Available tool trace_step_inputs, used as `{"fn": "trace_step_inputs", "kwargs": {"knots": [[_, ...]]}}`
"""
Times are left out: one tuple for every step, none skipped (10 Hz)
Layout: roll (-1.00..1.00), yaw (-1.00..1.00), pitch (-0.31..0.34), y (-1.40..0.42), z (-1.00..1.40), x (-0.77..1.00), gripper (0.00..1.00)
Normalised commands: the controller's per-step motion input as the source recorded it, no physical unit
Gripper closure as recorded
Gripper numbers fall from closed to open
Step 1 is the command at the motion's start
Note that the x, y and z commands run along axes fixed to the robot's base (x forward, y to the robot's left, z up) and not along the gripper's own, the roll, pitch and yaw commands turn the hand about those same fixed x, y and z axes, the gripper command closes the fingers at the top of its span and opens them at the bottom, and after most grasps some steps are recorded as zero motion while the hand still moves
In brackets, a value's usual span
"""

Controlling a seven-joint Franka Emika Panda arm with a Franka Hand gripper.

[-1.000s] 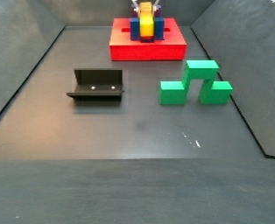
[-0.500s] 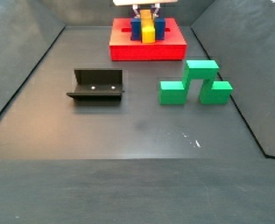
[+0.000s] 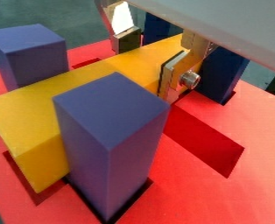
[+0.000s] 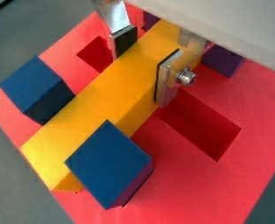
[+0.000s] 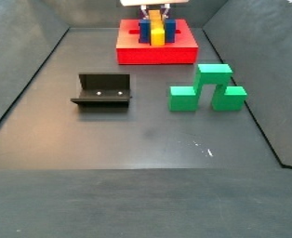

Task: Pick up the yellow object. Move up. Move to above the board. Insert the yellow object.
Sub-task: Insert the yellow object.

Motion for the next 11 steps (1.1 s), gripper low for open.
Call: {"fn": "trace_step_inputs", "kwargs": {"knots": [[0.00, 0.03, 0.000, -0.08, -0.09, 0.00, 1.00], [0.03, 0.01, 0.000, -0.02, -0.15, 0.00, 1.00], [0.07, 0.00, 0.000, 0.00, -0.24, 0.00, 1.00], [0.10, 0.00, 0.000, 0.00, -0.31, 0.03, 1.00], [0.14, 0.01, 0.000, 0.05, -0.31, 0.07, 1.00], [0.15, 0.03, 0.000, 0.07, -0.29, 0.09, 1.00], [0.16, 0.05, 0.000, 0.06, -0.24, 0.10, 1.00], [0.18, 0.08, 0.003, 0.03, -0.21, 0.14, 1.00], [0.11, 0.05, 0.000, 0.00, -0.21, 0.09, 1.00], [0.03, 0.00, -0.026, -0.02, -0.25, 0.06, 1.00], [0.00, 0.00, -0.083, 0.00, -0.33, 0.10, 1.00]]}}
